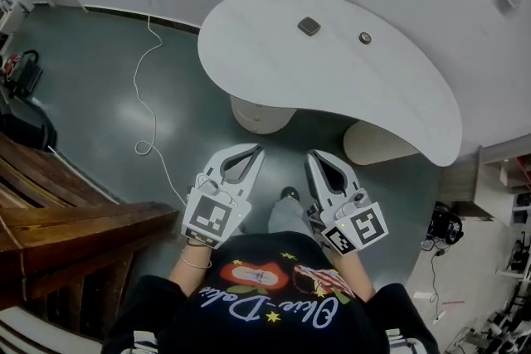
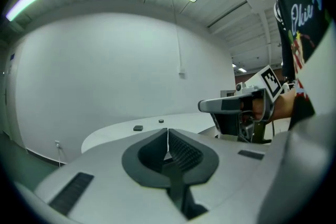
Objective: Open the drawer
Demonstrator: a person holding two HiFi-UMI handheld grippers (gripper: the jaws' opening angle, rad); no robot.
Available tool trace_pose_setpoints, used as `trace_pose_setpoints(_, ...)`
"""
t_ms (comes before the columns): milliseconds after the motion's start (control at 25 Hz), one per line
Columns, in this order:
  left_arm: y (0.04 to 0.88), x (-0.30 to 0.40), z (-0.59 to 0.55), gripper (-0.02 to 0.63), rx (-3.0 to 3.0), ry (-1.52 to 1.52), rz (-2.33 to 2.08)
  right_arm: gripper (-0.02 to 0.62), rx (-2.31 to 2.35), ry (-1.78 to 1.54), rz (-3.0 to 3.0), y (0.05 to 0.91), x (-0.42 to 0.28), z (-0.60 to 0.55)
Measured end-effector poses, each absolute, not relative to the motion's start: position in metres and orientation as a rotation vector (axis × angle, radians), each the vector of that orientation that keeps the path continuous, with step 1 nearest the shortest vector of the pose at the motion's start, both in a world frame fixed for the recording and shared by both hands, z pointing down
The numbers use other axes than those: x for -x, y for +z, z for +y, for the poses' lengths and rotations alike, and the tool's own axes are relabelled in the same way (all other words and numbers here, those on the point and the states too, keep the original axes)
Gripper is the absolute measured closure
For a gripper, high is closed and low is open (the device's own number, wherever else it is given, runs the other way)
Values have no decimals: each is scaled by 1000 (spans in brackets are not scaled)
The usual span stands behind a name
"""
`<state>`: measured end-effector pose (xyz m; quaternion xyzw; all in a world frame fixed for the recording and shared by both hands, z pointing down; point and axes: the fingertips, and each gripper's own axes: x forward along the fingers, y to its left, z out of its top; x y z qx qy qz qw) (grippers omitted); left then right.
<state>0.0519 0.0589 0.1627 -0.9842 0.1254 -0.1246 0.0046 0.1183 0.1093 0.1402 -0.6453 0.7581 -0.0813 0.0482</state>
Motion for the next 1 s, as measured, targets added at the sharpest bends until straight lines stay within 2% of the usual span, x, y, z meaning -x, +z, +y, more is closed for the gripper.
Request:
trace_pose_setpoints(480, 177, -110, 31, 601, 3059, -414, 733, 600, 1737, -309, 2557, 155, -189, 68)
trace_pose_setpoints(1000, 230, -128, 13, 601, 3022, -466, 1020, 600, 1492, -408, 2757, 207, -203, 43)
